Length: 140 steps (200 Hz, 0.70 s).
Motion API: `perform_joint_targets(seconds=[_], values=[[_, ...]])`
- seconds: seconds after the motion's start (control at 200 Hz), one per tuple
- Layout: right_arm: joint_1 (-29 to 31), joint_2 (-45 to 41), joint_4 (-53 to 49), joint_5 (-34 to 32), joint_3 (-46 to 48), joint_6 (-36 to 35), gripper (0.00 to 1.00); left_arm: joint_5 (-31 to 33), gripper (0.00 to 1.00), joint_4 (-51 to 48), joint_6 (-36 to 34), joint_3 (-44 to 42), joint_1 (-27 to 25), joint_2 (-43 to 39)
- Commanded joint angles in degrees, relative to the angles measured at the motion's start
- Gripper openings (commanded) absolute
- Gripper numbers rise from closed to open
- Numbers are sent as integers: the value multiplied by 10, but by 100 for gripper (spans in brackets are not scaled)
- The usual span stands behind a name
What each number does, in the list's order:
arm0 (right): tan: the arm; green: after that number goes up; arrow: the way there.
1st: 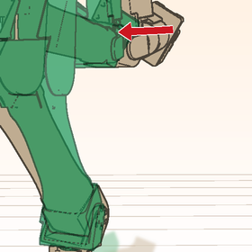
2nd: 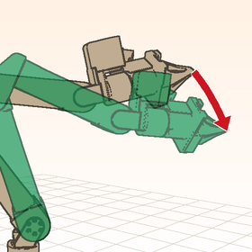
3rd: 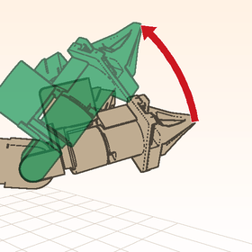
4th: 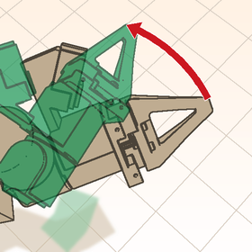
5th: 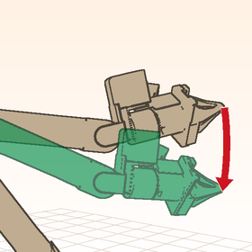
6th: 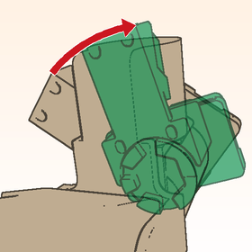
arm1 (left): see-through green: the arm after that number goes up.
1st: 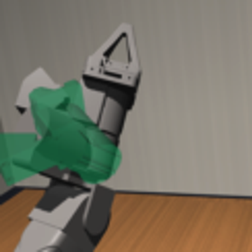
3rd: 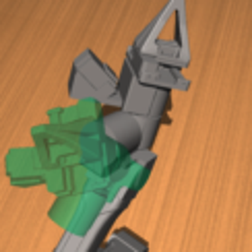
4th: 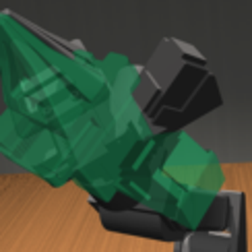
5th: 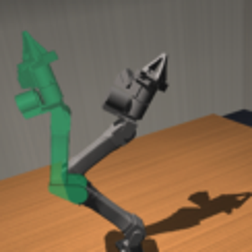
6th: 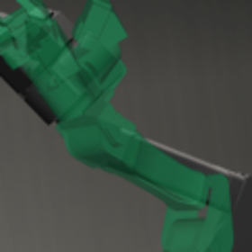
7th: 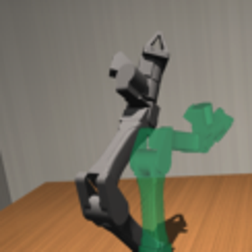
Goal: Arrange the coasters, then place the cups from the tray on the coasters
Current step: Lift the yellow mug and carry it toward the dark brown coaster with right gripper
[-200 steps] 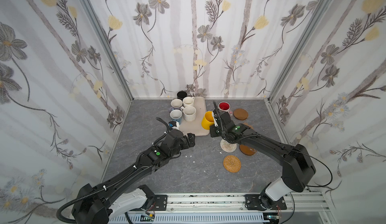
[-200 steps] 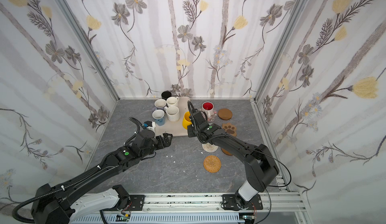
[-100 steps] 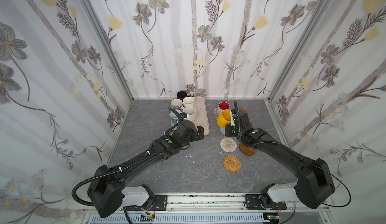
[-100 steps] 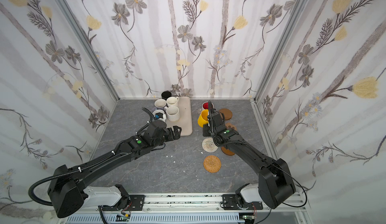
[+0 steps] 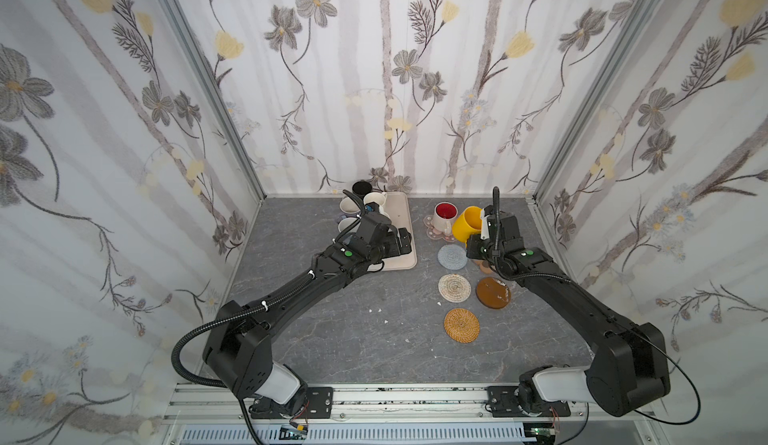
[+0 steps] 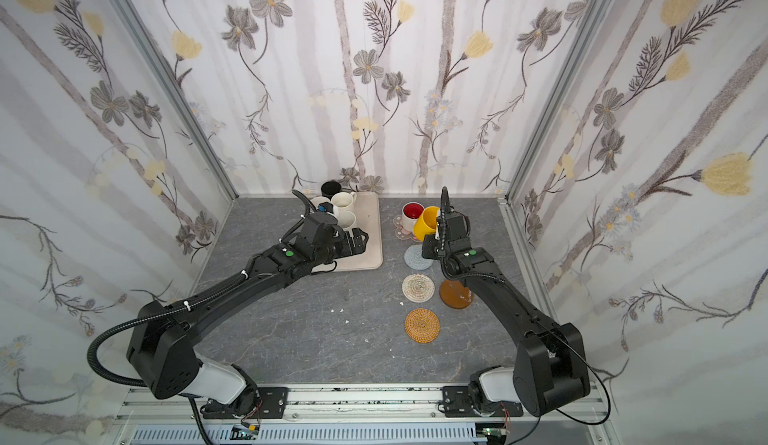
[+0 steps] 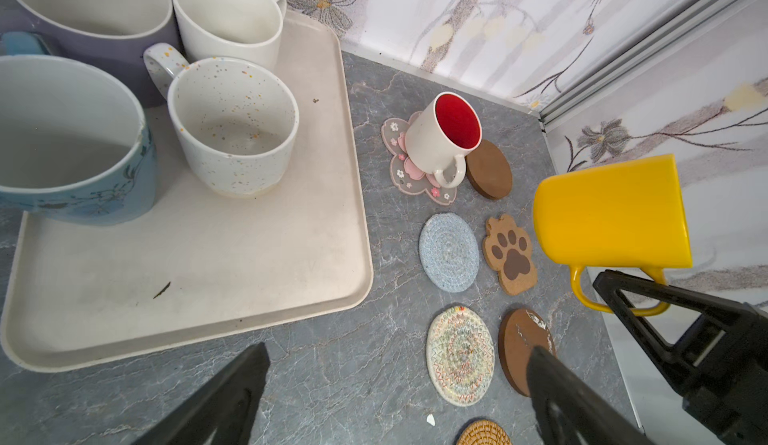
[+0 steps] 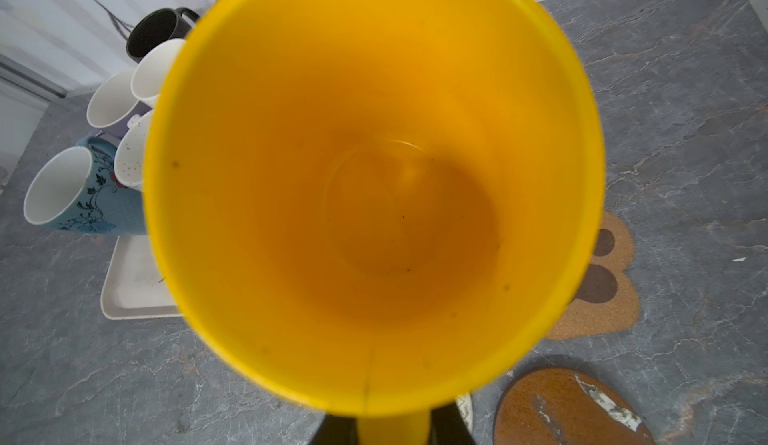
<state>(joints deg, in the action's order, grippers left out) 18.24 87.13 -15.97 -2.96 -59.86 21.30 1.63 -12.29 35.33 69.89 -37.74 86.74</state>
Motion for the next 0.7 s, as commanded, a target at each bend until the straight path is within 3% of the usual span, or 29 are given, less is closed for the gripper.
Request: perform_joint_targets(seconds=[0.0,0.2,0.695], values=[[-19,13,26,4,-23,-13,0,-24,100,1,-20,22,19,13],[-45,39,5,8,-67,-23,0,-39,100,-2,-39,62,53,46],[-96,203,-29,-20,-182,-43,0,-48,100,-9,-76,123,97,130]])
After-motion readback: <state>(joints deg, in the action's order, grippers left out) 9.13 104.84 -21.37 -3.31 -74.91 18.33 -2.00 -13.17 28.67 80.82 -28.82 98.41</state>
